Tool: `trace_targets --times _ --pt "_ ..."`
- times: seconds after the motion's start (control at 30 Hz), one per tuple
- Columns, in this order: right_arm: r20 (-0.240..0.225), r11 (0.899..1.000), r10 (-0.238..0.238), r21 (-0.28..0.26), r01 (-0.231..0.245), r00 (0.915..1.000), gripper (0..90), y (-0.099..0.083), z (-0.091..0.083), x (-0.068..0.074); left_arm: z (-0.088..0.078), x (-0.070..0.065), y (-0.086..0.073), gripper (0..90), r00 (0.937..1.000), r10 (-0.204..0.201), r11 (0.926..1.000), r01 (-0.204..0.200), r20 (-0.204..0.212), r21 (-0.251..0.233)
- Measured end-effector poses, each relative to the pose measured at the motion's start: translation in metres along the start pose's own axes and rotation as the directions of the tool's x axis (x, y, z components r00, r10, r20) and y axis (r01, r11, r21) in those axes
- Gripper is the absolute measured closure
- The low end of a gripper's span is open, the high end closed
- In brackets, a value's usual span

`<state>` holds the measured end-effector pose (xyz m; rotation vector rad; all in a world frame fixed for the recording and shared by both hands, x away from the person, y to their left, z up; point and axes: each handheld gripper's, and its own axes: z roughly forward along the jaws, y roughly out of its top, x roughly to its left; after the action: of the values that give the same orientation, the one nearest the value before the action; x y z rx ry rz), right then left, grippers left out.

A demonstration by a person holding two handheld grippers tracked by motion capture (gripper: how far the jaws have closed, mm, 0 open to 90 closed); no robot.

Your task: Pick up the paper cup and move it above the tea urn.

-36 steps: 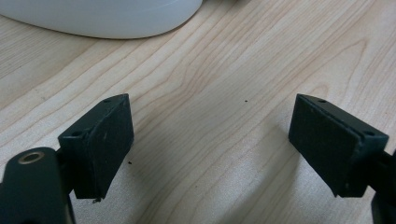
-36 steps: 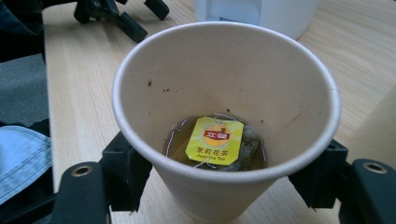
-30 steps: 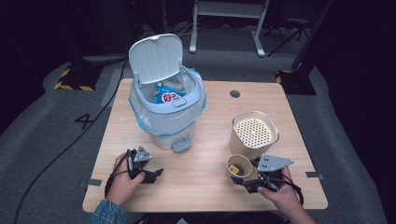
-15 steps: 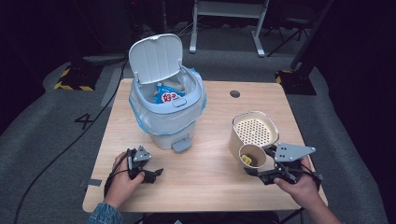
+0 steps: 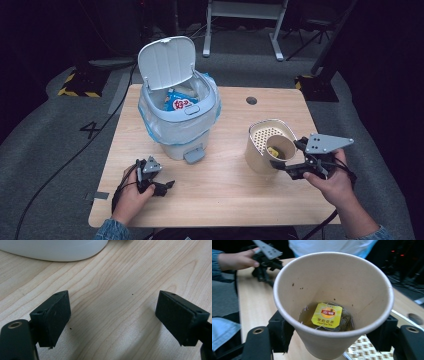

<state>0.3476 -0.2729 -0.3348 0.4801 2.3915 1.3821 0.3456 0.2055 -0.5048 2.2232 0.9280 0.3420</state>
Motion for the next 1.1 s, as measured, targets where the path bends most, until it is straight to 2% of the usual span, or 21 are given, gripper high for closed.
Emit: trace_targets --times 0.2,0.4,0.67,0.87,1.1 --pt "0.06 1.0 0.018 -0.015 -0.017 0.998 31.8 0.006 -0.005 -0.018 0.0 0.0 0.0 13.3 1.0 -0.001 1.0 0.001 0.0 0.0" --pt "0.122 0.999 0.038 -0.007 -0.038 0.9918 31.6 0.006 -0.004 -0.04 0.0 0.0 0.0 13.2 1.0 -0.001 1.0 0.001 0.0 0.0" --pt "0.165 0.998 0.056 0.01 -0.058 0.9847 31.6 0.001 0.004 -0.069 0.0 0.0 0.0 12.8 1.0 0.0 1.0 0.0 -0.001 0.001" --pt "0.21 0.998 0.017 0.047 -0.028 0.9775 31.5 -0.003 0.015 -0.081 0.0 0.0 0.0 12.2 1.0 0.0 1.0 0.0 -0.004 0.003" --pt "0.229 0.996 -0.005 0.087 -0.015 0.9735 31.5 -0.007 0.025 -0.088 0.002 0.001 0.002 10.4 1.0 -0.002 1.0 0.002 -0.002 0.007"
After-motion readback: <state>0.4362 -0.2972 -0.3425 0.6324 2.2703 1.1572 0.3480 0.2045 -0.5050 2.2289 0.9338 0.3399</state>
